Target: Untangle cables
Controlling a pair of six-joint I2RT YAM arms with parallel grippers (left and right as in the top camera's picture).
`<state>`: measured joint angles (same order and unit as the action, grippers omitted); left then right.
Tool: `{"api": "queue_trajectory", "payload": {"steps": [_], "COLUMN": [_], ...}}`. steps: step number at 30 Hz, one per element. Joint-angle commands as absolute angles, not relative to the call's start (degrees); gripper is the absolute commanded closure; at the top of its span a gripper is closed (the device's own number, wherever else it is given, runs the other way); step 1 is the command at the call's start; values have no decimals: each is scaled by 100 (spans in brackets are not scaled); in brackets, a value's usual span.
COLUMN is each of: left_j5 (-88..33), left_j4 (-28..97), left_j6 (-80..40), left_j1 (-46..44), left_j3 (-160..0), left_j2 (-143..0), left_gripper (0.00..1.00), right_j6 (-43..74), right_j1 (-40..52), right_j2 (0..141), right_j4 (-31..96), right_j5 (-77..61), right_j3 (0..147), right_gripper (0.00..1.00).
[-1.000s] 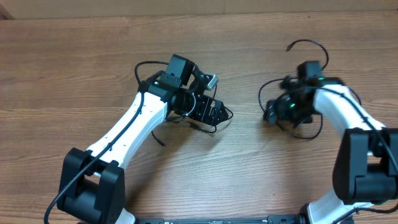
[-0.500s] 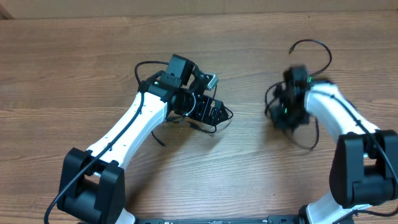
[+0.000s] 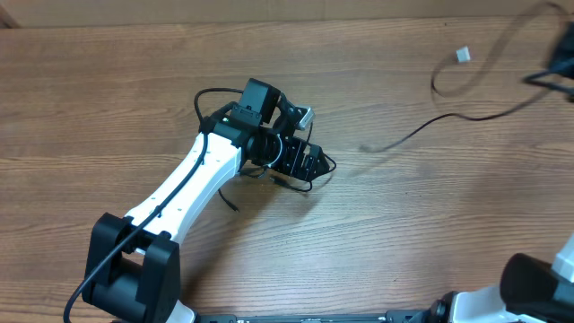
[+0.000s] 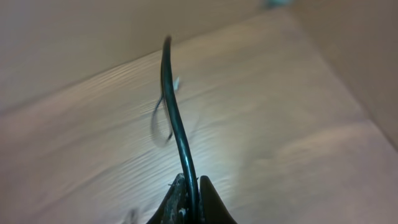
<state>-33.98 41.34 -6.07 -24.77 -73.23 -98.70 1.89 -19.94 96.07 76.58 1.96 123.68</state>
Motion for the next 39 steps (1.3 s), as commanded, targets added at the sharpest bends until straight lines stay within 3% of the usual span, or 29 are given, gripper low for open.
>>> {"api": "queue_trajectory", "payload": {"steps": [1,8,14,34,39], "left_j5": [-3387,-3387,-3387,-3387,-3387], "left_j4": [4132,4132,4132,4132,4132], "left_j6": [-644,-644,-644,-644,-644], "left_j1": [-2515,-2515,-2515,-2515,-2515], "left_j3": [-7397,-7397,-7397,-7397,-7397], "left_j2": [-9933,-9933,-9933,-9933,-9933], "left_gripper": [0,1,0,0,0], "right_j6": [1059,1372,1347,-211,-156], "right_j1": [-3140,-4707,-5400,-6040,-6053], "right_j2": [9642,9675,9996,11889,12057], "right_j4": [7612,6700,5968,6064,5990], "right_j5": [322,405,445,451,1452], "right_j3": [12564,12562,12481,12387,11902], "right_gripper": [96,96,96,96,96]}}
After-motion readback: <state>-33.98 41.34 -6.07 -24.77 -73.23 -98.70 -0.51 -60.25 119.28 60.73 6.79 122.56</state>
